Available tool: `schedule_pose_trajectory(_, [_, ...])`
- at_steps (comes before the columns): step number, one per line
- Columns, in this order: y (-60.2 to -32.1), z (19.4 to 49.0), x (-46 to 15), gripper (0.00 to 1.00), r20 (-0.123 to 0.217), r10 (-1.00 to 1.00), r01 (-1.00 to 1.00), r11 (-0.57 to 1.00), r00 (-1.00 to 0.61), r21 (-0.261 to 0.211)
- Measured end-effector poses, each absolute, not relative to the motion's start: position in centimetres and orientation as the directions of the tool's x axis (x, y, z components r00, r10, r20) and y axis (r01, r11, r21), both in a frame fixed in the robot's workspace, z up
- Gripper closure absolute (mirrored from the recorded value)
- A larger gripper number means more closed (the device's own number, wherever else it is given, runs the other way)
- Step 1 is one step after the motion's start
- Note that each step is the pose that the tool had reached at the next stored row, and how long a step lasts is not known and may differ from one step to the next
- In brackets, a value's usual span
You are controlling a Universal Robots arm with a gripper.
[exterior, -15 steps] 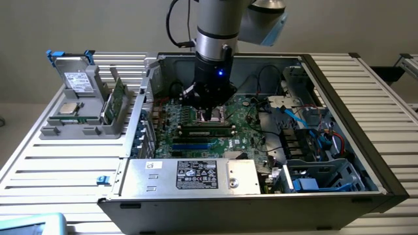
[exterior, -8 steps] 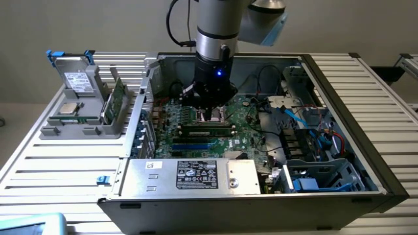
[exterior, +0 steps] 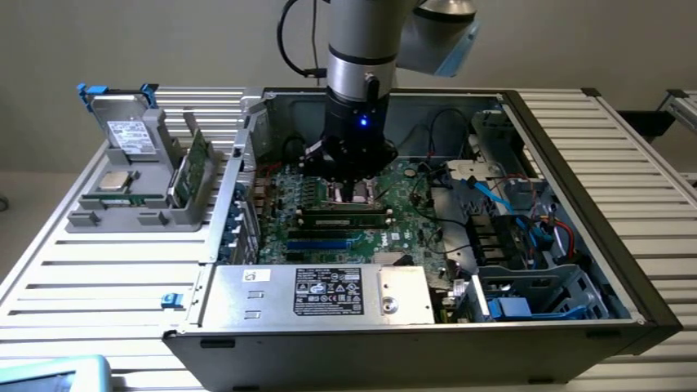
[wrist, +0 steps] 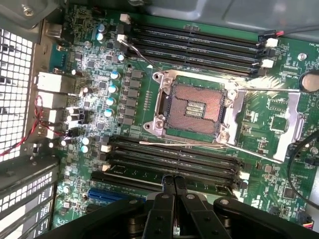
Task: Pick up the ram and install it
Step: 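Press down the ram until it locks into place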
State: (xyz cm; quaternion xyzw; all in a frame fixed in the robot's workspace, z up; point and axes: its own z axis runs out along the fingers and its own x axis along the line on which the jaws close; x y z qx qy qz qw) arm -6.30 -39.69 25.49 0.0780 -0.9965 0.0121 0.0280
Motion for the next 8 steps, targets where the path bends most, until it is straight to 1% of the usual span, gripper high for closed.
schedule_pose_trajectory(8, [-39.7,25.49,-6.3,0.89,0.047,-0.102,-0.105,0.992,-0.994,-0.065])
